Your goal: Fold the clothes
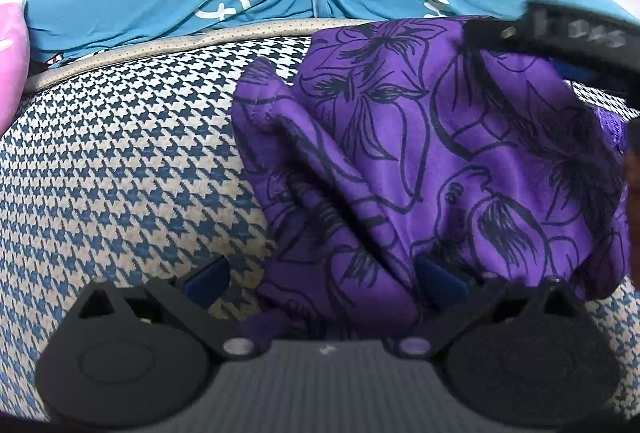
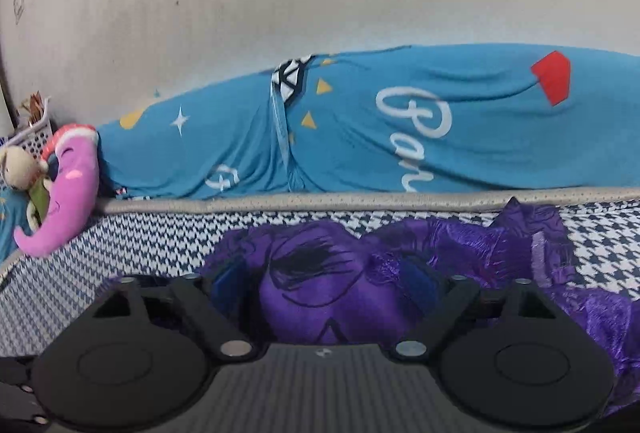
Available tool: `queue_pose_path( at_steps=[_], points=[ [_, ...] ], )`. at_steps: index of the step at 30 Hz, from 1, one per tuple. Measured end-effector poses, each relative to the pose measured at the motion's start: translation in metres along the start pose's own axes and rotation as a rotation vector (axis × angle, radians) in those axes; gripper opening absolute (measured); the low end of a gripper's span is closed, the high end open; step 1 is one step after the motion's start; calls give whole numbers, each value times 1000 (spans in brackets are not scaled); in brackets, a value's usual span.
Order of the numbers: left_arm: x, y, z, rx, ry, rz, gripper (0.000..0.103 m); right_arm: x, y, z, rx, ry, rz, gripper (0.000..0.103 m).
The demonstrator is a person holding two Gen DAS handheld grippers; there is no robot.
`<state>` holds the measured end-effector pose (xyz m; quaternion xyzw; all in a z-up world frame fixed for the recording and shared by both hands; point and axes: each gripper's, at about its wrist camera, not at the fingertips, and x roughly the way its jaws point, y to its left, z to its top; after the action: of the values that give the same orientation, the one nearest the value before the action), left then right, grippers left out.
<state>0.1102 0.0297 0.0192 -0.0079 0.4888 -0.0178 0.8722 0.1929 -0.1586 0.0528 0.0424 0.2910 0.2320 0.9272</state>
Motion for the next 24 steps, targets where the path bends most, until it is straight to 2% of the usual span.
queue_pose_path(
  at_steps=[1, 3, 5, 9, 13, 16, 24],
  points=[
    [-3, 1, -2, -2, -1, -11, 103, 2, 1, -2, -8, 9, -5, 63],
    [-11, 8, 0, -23, -14, -46, 103, 4, 3, -5, -28, 29, -20, 26],
    [-19, 16, 5, -48, -28, -82, 103, 0, 0, -7, -25, 31, -14, 16],
    [-32, 38, 13, -125, -90, -94, 103, -19, -4, -11, -13, 34, 77, 13],
    [-44, 61, 22, -204, -155, -100, 103, -42, 6, -22, -101, 62, 186, 13],
    [-46, 66, 21, -245, -172, -117, 103, -56, 17, -35, -182, 95, 243, 13],
    [-45, 40, 20, -217, -245, -176, 103, -77, 41, -65, -311, 168, 347, 13]
  ],
)
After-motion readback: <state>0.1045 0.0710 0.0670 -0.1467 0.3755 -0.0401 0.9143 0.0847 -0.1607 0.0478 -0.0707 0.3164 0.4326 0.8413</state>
